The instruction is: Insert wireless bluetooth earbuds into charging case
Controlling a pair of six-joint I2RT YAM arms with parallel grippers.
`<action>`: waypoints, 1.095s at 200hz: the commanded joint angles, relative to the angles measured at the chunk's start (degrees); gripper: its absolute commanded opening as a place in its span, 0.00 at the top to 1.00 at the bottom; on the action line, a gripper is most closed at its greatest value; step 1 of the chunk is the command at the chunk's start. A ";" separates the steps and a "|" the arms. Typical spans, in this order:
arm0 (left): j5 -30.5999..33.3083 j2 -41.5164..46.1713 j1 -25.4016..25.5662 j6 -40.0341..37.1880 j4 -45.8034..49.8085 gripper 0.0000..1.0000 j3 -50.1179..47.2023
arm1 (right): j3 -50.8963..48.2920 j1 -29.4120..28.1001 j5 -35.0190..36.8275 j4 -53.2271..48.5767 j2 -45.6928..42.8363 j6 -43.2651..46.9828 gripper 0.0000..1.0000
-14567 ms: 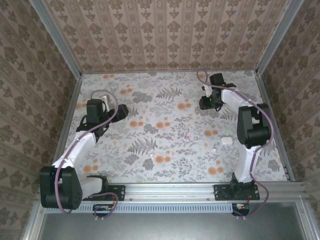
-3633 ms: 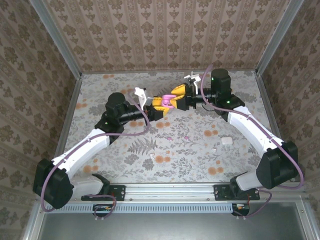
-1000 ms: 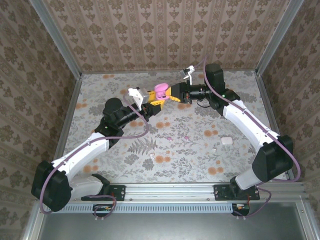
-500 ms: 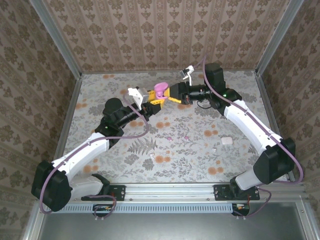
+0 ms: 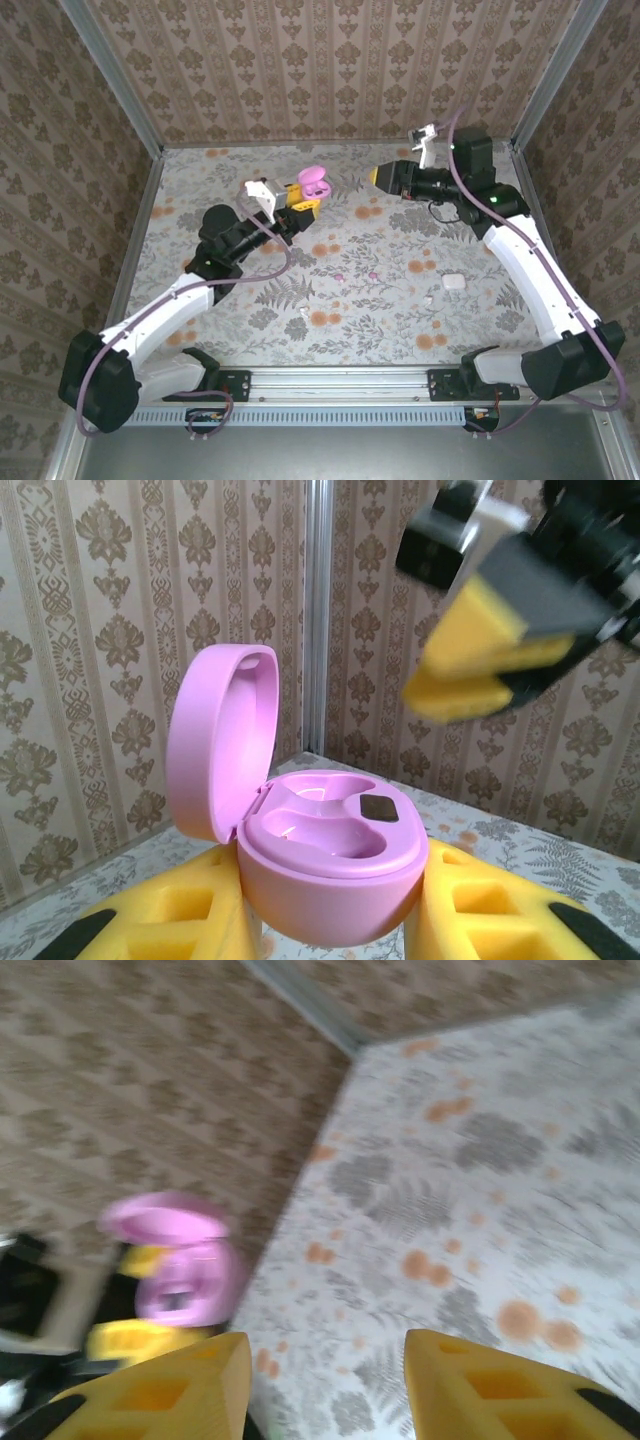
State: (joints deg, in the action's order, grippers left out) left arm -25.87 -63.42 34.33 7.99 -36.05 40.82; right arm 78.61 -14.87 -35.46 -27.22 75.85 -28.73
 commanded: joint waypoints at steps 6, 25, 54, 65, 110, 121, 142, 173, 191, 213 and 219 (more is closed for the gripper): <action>0.82 3.61 -0.23 1.83 -0.97 0.66 -1.02 | -2.21 0.03 9.17 -17.79 8.07 10.29 0.56; 1.13 5.24 -0.14 2.20 -0.17 0.66 -1.92 | -5.10 -1.12 9.23 -19.64 11.90 12.22 0.60; 1.78 6.58 -0.07 2.27 0.32 0.66 -2.90 | -6.71 -3.08 10.98 -23.84 19.20 15.28 0.62; 1.95 6.90 0.02 2.21 0.45 0.66 -2.95 | -7.20 -3.36 10.41 -24.13 21.54 14.59 0.61; 2.49 7.32 0.08 1.77 0.97 0.66 -2.67 | -11.98 -5.41 8.39 -18.68 23.92 10.17 0.57; 2.49 7.26 0.08 1.77 1.05 0.66 -2.59 | -12.57 -5.88 7.90 -17.97 24.53 9.87 0.59; 2.23 7.01 0.13 1.68 1.16 0.66 -2.42 | -13.30 -6.21 8.68 -17.73 26.07 9.51 0.59; 2.06 6.82 0.08 1.68 1.25 0.66 -2.28 | -14.91 -6.57 9.52 -15.18 26.57 7.85 0.57; 2.14 6.64 0.21 1.68 1.25 0.66 -2.23 | -15.32 -6.57 10.68 -14.15 27.19 7.00 0.56; 2.23 6.48 0.21 1.68 1.31 0.66 -2.15 | -15.56 -6.82 10.17 -12.84 28.07 6.63 0.56; 2.23 6.55 0.21 1.72 1.34 0.66 -2.10 | -15.56 -6.84 9.92 -12.43 28.36 6.58 0.56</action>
State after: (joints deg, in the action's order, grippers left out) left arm -23.94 -57.36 34.41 9.39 -34.89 38.37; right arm 63.88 -21.28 -25.89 -41.74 103.07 -20.67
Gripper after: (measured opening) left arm 0.345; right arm 0.442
